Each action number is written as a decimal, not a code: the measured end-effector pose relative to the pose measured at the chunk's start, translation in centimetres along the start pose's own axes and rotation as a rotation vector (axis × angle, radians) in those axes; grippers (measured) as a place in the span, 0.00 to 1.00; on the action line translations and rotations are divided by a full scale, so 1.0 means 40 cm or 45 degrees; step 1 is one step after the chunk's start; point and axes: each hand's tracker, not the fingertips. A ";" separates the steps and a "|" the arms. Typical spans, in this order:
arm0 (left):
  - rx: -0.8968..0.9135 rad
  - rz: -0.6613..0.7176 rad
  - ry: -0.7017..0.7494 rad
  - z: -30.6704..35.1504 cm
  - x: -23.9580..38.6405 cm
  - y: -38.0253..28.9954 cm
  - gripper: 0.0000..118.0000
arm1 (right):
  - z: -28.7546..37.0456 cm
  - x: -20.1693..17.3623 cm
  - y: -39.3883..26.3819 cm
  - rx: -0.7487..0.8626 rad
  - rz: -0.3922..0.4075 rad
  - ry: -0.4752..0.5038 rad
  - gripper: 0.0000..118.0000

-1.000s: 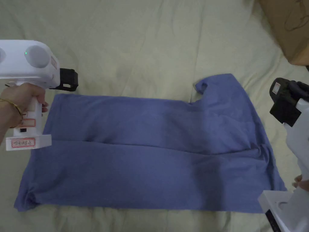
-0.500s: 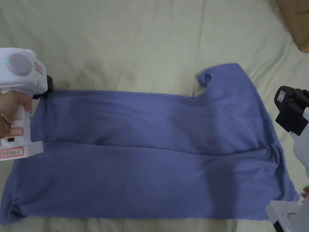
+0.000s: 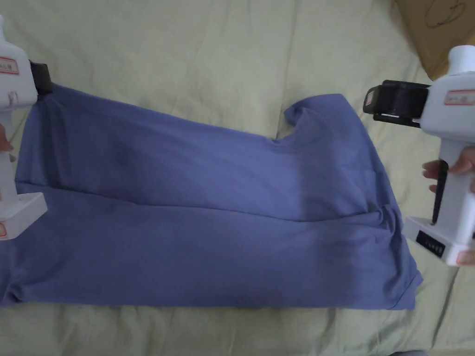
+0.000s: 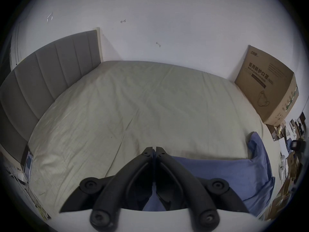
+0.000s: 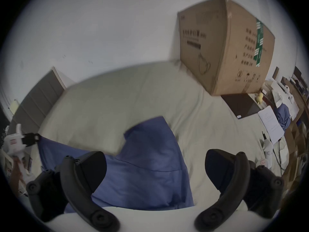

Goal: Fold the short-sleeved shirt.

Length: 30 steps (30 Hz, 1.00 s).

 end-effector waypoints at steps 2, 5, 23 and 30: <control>0.006 0.003 -0.005 0.010 0.002 0.001 0.00 | -0.084 0.015 0.016 -0.100 0.055 -0.076 0.99; 0.004 0.006 -0.004 0.011 0.001 -0.004 0.00 | -0.184 0.036 -0.016 -0.277 0.074 -0.180 0.99; -0.131 0.059 0.064 -0.036 -0.031 -0.037 0.00 | -0.201 0.072 -0.015 -0.244 -0.082 -0.125 0.00; -0.052 0.101 0.003 0.105 -0.054 -0.035 0.00 | 0.064 0.102 -0.013 -0.045 -0.040 -0.012 0.00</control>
